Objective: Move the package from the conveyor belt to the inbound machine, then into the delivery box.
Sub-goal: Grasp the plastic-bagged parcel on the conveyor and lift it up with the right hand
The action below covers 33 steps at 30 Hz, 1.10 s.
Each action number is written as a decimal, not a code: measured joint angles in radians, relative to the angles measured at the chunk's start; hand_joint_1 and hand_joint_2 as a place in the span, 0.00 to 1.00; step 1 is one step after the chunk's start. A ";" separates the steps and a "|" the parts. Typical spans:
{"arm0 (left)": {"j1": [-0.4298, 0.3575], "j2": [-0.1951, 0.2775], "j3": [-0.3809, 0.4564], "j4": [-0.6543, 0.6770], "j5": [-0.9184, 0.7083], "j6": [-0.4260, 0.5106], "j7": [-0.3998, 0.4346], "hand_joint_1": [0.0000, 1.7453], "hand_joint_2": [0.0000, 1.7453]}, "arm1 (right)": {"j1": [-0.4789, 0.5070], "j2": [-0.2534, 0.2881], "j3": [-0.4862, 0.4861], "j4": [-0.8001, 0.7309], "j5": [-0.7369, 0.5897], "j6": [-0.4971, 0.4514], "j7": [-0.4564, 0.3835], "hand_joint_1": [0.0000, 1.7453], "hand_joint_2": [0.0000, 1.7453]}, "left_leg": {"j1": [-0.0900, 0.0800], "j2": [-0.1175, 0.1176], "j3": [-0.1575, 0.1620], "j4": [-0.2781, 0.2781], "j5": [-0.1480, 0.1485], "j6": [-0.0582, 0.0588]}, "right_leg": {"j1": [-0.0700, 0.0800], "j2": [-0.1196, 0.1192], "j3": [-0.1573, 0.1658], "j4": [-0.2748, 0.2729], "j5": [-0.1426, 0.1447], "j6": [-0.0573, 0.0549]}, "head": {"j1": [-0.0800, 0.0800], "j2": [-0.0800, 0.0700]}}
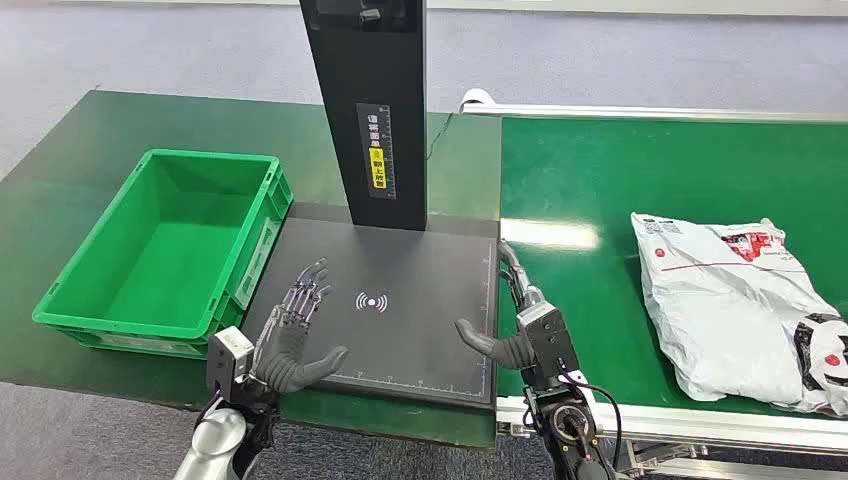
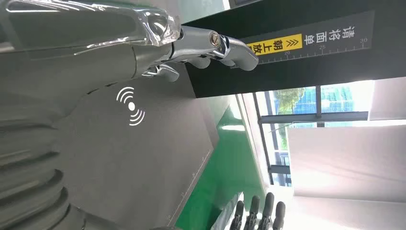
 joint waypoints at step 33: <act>0.079 0.023 0.031 -0.074 0.009 0.008 0.022 0.00 1.00 | -0.166 -0.293 -0.206 0.122 0.546 -0.196 0.299 0.00 1.00 | 0.000 -0.001 -0.001 0.000 0.000 0.000 | 0.000 -0.001 0.000 0.000 0.000 0.000 | 0.000 0.000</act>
